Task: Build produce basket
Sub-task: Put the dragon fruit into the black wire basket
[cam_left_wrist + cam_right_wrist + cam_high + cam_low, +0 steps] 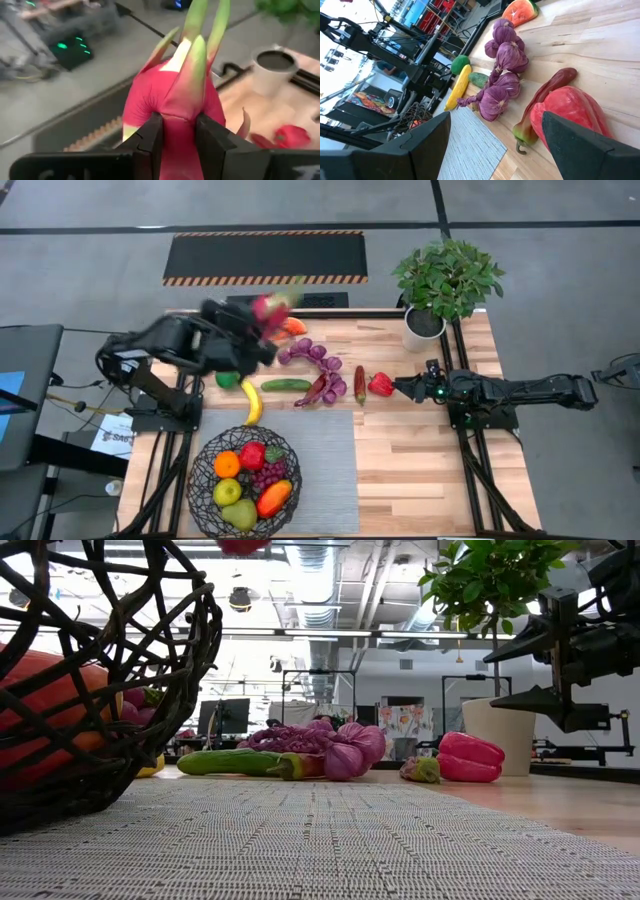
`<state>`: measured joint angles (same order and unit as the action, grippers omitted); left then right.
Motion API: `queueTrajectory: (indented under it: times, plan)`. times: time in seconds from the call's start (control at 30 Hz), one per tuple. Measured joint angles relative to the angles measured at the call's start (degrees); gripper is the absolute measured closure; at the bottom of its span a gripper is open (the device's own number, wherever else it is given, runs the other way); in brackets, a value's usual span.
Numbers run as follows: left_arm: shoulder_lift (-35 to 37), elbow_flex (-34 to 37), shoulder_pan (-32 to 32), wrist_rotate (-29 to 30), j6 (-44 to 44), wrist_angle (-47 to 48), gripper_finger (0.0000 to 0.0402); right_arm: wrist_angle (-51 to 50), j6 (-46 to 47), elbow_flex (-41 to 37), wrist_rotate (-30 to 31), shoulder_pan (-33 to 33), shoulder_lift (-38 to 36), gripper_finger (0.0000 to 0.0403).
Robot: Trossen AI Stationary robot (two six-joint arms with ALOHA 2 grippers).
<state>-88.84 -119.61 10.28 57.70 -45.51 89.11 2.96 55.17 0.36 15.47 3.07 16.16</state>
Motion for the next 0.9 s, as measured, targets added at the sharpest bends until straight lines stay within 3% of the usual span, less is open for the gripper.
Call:
queueTrajectory:
  times: [0.17,0.53,0.77,0.9]
  plan:
    - [0.67,8.15,2.35,-13.14,-1.28,-2.02,0.0329,0.0,-0.1,0.0,-0.02,-0.02,0.0,0.0069]
    - [0.57,25.49,10.44,-30.86,-19.44,-4.13,0.0328,0.0,-0.14,0.0,-0.07,0.0,0.0,0.0069]
    - [0.55,30.39,18.06,-52.75,-21.72,-12.07,0.0328,-0.02,-0.23,0.0,-0.24,0.0,0.0,0.0069]
    - [0.59,32.51,22.56,-58.0,-24.23,-13.67,0.0328,-0.02,-0.36,0.0,-0.24,0.0,0.0,0.0069]
